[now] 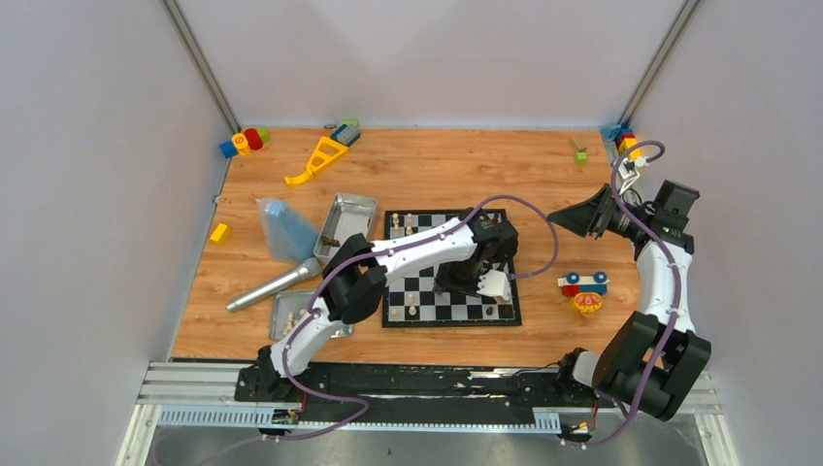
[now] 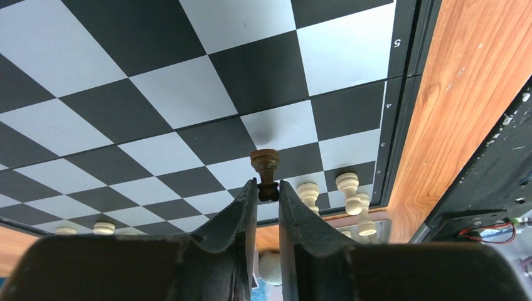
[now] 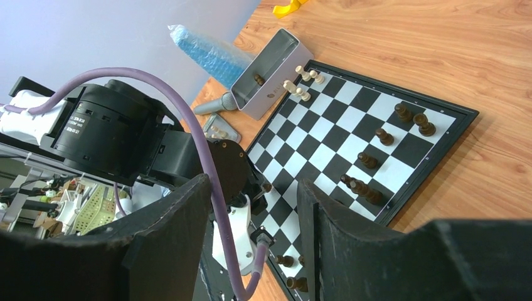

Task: Set up the chess pieces on the board
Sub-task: Place the chess piece on the chessboard, then pick up the chess piece from the chessboard.

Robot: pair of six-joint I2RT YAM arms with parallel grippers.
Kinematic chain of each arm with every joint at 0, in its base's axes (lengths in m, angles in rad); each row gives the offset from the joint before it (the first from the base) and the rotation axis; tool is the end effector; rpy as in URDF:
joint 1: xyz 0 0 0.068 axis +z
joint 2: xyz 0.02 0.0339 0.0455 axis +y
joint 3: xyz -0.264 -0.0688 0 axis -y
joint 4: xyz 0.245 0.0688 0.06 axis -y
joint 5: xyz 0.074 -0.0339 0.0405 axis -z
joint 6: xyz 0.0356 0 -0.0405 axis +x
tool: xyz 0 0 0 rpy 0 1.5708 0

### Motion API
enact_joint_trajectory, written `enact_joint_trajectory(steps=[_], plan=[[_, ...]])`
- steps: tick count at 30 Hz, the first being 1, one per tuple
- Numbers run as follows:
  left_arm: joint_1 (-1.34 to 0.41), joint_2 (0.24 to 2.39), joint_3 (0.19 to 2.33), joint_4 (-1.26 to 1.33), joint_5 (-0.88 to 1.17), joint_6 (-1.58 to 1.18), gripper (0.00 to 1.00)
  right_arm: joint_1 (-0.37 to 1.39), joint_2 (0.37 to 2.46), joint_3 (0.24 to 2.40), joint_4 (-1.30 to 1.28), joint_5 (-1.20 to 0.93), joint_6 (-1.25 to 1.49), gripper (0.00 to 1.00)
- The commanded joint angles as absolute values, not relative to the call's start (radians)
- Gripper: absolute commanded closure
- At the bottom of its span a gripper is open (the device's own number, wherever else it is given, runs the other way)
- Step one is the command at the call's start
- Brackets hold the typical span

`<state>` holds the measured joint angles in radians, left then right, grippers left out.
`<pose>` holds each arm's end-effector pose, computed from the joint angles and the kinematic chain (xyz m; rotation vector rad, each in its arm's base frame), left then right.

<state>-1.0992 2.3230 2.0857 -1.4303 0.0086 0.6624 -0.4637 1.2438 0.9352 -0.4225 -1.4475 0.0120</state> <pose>0.2005 -0.3939 0.1979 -2.3482 -1.9388 -0.0192 0.2351 -0.0781 0.2939 -0.2519 1.8153 1.2979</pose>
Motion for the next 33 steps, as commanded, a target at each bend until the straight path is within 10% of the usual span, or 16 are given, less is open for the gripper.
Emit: enact_joint_trajectory(steps=[1,23,33], plan=[[-1.110,2.324,2.140,-1.452,0.003,0.637,0.72,-0.468,1.242,0.934,-0.432,-1.494,-0.045,0.46],[-0.940,1.836,1.819,-1.219,0.118,0.575,0.47,-0.387,1.172,0.976,-0.563,-1.309,-0.214,0.46],[-0.595,1.516,1.545,-1.053,0.287,0.485,0.32,0.181,1.173,0.976,-0.625,-0.852,-0.424,0.44]])
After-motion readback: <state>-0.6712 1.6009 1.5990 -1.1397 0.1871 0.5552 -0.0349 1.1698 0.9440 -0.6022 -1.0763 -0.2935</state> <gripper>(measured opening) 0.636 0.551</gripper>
